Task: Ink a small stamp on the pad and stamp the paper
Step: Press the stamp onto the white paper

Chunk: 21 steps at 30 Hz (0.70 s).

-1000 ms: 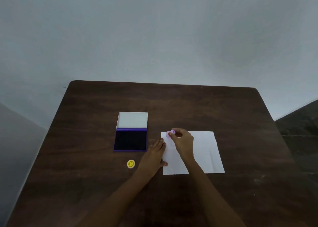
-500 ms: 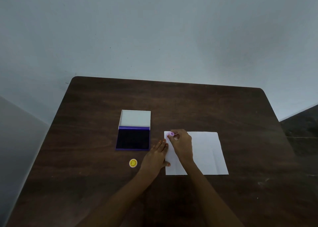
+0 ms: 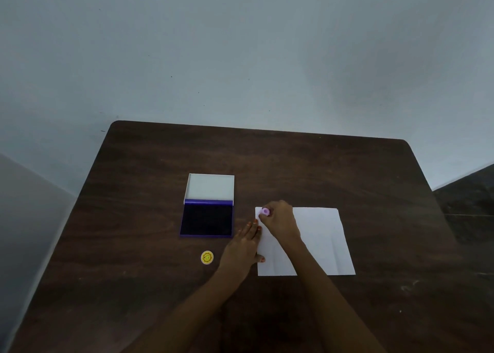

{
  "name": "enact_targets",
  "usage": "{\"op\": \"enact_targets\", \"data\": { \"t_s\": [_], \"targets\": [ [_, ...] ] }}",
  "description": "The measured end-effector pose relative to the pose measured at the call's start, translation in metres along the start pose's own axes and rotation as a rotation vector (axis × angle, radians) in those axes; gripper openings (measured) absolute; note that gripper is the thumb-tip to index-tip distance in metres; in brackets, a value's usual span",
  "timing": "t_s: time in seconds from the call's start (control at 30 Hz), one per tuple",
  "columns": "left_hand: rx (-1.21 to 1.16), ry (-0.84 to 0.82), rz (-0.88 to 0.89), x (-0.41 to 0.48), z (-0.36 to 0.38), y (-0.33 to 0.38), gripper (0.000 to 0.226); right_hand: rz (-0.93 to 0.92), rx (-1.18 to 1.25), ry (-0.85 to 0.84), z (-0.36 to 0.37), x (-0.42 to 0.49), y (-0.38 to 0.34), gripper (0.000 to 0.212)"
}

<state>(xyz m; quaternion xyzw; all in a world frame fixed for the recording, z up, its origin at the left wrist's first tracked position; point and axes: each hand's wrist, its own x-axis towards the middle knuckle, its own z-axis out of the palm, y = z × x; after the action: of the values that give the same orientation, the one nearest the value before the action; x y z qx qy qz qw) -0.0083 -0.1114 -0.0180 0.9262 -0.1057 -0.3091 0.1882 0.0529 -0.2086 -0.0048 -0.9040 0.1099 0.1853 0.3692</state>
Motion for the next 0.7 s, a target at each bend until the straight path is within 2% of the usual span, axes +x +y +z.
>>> {"op": "enact_targets", "data": {
  "t_s": [0.27, 0.7],
  "targets": [
    [-0.012, -0.015, -0.018, 0.003, 0.0, 0.0, 0.08, 0.03, -0.061, 0.039, 0.008, 0.002, -0.003, 0.031],
    [-0.011, -0.02, -0.024, 0.002, -0.001, 0.002, 0.081, 0.034, -0.01, 0.026, 0.012, -0.002, 0.0, 0.042]
  ]
}}
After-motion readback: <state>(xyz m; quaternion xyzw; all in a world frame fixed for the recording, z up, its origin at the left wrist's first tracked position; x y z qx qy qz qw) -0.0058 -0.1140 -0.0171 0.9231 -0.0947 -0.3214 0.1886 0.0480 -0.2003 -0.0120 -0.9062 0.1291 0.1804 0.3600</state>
